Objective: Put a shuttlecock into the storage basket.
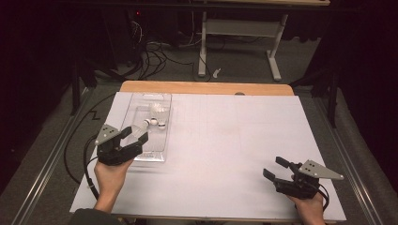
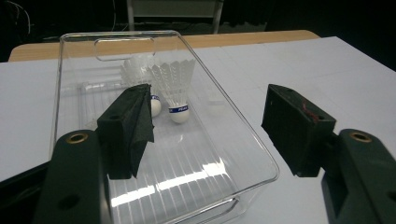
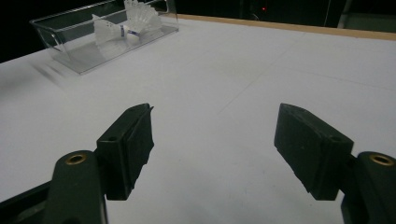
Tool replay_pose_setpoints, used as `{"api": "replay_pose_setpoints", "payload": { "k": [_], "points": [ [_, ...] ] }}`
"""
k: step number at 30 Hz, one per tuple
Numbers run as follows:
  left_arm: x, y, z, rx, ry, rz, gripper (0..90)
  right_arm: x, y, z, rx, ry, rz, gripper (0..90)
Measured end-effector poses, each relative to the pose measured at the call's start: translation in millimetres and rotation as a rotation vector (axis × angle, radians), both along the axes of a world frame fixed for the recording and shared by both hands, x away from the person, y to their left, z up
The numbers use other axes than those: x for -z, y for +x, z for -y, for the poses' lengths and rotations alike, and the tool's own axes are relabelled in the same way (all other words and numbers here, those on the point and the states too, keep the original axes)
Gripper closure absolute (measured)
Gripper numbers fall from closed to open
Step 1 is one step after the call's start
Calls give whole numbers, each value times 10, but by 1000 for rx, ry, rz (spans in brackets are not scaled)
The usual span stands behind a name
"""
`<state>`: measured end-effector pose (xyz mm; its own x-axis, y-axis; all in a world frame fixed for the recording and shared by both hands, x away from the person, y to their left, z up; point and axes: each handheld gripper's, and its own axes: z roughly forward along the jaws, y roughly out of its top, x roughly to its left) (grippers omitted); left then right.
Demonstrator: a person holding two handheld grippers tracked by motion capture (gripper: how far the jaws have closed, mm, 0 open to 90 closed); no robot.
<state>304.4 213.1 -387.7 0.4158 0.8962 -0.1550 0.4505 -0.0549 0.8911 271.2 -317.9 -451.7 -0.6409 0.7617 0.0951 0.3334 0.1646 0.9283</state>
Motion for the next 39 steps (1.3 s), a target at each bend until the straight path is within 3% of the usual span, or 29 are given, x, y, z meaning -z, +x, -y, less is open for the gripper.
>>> {"api": "replay_pose_setpoints", "payload": {
  "k": [39],
  "points": [
    [147,-176,-36,7,-14,-7,340,-1,-3,-5,-1,-2,-1,283]
  ]
}}
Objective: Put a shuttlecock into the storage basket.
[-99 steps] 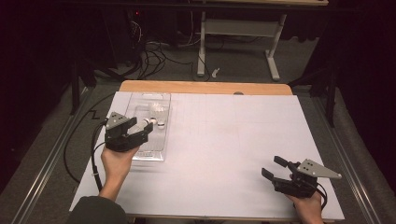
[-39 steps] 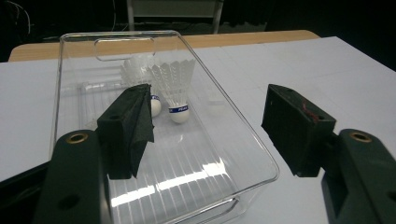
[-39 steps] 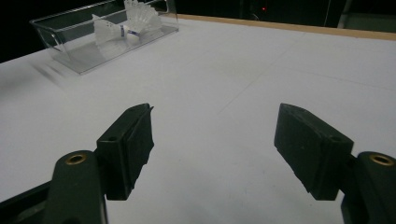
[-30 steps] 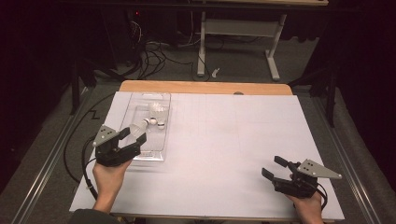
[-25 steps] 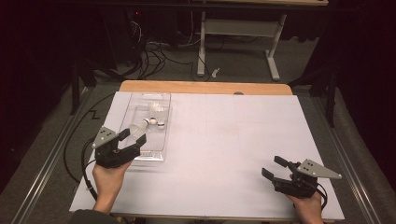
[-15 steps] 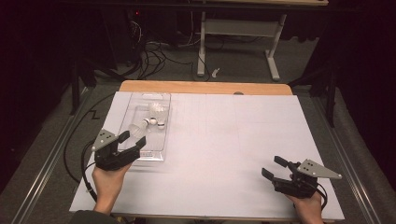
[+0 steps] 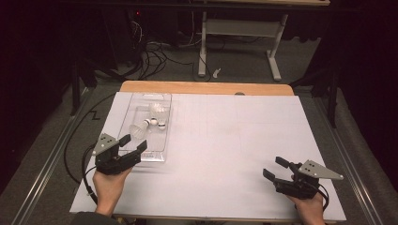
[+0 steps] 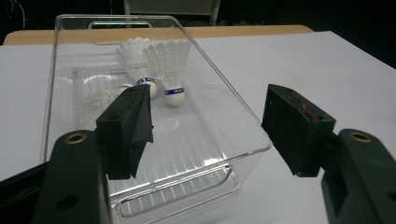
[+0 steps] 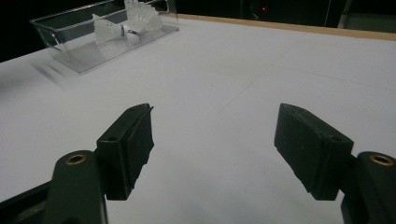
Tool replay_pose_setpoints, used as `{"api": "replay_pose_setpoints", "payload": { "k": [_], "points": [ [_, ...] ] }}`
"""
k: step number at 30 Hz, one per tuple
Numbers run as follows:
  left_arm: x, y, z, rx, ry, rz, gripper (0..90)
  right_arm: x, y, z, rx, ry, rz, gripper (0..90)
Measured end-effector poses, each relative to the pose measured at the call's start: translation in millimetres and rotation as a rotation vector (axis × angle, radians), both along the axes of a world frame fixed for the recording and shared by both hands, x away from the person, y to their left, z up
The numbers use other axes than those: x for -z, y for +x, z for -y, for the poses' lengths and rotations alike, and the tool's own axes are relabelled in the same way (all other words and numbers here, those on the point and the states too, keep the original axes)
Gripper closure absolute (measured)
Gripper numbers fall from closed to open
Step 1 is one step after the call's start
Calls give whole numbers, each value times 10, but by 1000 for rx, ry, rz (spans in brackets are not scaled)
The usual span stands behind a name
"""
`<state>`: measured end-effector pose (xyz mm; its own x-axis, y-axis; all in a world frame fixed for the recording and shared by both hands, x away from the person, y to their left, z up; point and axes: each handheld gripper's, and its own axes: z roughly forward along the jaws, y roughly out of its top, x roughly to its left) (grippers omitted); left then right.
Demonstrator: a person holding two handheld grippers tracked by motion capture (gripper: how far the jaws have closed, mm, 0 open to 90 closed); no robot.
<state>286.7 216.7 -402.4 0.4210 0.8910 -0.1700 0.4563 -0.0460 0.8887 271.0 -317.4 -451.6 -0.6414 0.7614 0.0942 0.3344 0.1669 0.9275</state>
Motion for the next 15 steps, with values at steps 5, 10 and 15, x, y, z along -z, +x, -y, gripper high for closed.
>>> {"api": "replay_pose_setpoints", "payload": {
  "k": [5,10,15],
  "points": [
    [24,-21,-11,-1,-1,-2,339,0,-1,-1,0,0,0,283],
    [49,-36,-4,3,-5,-3,340,0,-1,-1,-1,0,-1,283],
    [77,-49,-2,6,-8,-5,342,0,-1,-1,-1,0,1,283]
  ]
}}
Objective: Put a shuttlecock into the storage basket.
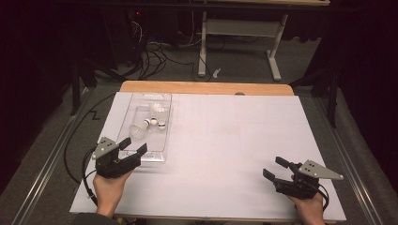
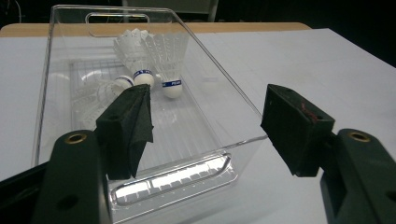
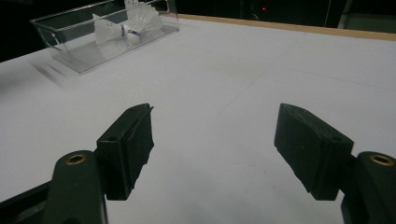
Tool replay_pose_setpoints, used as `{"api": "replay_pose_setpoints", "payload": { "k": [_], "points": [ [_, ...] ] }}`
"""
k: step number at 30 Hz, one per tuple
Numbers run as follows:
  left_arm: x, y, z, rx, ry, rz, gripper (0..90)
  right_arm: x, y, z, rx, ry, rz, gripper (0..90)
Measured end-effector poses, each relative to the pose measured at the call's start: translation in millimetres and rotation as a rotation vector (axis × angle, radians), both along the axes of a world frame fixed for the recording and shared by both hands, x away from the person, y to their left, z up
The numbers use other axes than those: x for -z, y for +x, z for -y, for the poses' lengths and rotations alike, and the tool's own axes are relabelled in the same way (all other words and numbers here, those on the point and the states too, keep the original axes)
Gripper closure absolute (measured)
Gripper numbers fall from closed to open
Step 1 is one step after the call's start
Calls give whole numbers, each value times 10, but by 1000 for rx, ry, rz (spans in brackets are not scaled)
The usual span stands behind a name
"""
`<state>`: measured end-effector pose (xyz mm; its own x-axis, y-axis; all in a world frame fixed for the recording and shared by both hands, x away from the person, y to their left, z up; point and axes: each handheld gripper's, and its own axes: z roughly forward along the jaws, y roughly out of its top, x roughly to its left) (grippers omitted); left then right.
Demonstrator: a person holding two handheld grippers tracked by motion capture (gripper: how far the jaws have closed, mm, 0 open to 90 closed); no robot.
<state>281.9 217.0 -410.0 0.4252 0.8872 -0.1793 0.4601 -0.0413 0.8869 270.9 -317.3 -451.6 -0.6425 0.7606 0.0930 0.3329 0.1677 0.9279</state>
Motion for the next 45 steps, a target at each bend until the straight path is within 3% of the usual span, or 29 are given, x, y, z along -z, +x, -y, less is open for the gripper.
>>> {"api": "replay_pose_setpoints", "payload": {
  "k": [18,45],
  "points": [
    [85,-48,-4,-2,12,-1,335,0,-1,-2,0,0,-2,283],
    [211,-63,-3,5,-7,-6,322,-1,-2,-5,-1,-1,1,283]
  ]
}}
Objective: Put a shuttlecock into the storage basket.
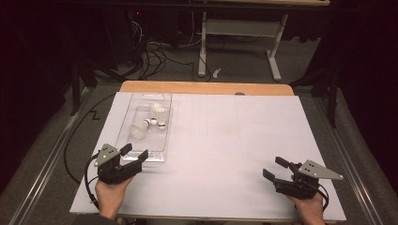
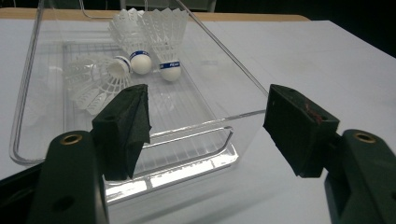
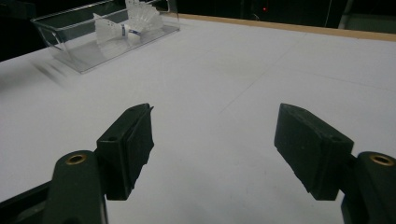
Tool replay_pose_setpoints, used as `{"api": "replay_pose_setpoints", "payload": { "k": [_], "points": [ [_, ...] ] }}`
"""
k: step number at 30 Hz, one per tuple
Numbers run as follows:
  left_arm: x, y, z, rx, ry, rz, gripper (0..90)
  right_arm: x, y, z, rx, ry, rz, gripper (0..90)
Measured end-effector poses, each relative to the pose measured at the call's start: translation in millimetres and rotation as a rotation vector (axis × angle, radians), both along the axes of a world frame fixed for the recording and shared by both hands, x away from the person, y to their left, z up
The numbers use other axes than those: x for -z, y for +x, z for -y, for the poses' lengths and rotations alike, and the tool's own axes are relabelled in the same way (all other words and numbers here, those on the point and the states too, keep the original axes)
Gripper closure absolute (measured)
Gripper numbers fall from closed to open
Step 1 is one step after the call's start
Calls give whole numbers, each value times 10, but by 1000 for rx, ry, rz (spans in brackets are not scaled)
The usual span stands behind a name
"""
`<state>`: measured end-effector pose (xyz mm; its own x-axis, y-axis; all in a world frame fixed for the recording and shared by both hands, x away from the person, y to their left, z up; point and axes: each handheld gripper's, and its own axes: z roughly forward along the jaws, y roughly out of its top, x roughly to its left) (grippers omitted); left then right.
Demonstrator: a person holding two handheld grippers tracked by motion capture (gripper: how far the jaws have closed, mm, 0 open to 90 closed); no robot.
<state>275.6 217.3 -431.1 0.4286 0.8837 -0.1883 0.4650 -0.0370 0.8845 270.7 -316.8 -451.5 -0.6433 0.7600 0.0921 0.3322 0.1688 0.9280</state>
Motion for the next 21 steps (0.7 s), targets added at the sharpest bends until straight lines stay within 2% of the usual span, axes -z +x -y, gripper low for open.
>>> {"api": "replay_pose_setpoints", "payload": {
  "k": [21],
  "points": [
    [81,-19,-20,0,-21,5,323,-1,-1,1,0,0,2,283]
  ]
}}
